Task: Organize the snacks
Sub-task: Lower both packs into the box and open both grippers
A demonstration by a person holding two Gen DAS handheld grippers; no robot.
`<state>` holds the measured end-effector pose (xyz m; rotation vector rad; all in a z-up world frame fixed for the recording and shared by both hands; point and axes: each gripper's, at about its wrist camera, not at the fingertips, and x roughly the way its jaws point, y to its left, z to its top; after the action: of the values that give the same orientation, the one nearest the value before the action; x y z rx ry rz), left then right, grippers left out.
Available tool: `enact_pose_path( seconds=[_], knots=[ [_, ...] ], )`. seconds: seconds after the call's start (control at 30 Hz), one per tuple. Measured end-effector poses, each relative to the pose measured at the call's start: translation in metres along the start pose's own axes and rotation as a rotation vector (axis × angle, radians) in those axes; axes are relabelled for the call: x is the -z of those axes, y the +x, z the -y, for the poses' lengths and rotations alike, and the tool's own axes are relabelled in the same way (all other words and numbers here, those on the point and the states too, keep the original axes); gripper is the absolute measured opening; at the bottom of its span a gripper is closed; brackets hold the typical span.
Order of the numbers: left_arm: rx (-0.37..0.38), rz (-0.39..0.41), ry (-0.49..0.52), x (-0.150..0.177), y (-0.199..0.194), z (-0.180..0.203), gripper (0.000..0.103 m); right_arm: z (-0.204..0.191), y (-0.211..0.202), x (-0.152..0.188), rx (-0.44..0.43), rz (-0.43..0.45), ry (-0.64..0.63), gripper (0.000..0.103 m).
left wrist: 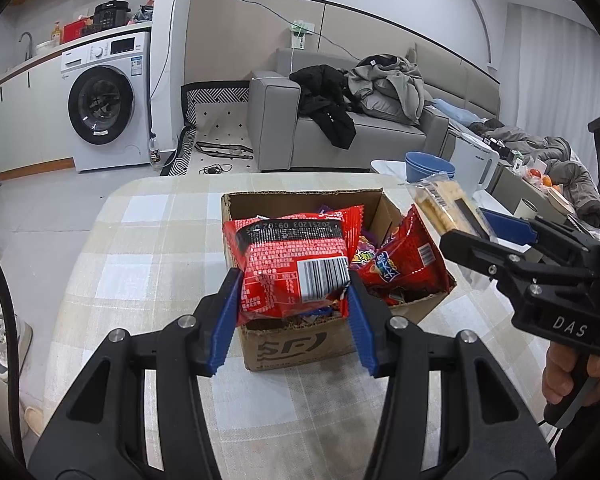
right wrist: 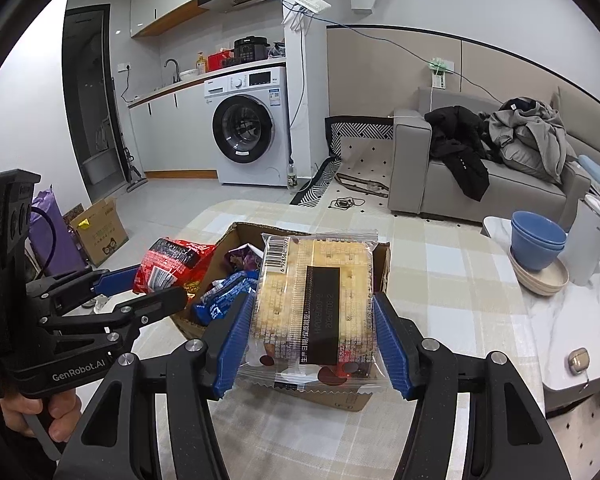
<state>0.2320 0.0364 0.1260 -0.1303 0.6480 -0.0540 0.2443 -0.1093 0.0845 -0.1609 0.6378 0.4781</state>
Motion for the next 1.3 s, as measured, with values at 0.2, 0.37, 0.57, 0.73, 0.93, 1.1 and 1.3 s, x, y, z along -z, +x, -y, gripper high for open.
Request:
enact_pose_path(
  seconds=[0.2, 0.37, 0.57, 0.73, 0.93, 1.1, 1.3],
  knots=[
    [-0.01, -0.014, -0.017, -0.005, 0.017, -0.008, 0.047, 0.002, 0.012, -0.006, 0.001, -0.005, 0.007, 0.06],
    [-0.01, -0.034, -0.02, -0.007, 0.038, -0.012, 0.047, 0.003, 0.026, -0.007, 0.011, -0.017, 0.009, 0.06],
    [-0.013, -0.051, -0.032, -0.012, 0.066, -0.013, 0.047, 0.005, 0.047, -0.01, 0.001, -0.007, 0.023, 0.06],
    [-0.002, -0.08, -0.008, -0.012, 0.091, -0.008, 0.047, 0.006, 0.077, -0.003, 0.013, -0.057, 0.02, 0.06],
    [0.01, -0.082, -0.013, -0.013, 0.1, -0.011, 0.047, 0.005, 0.094, 0.0, 0.017, -0.103, -0.004, 0.06],
    [0.023, -0.087, -0.025, -0.013, 0.103, -0.014, 0.047, 0.01, 0.086, 0.001, 0.027, -0.075, -0.002, 0.076],
    [0.008, -0.071, 0.022, -0.009, 0.096, -0.006, 0.068, 0.02, 0.061, 0.002, 0.027, -0.03, 0.027, 0.09]
  ],
)
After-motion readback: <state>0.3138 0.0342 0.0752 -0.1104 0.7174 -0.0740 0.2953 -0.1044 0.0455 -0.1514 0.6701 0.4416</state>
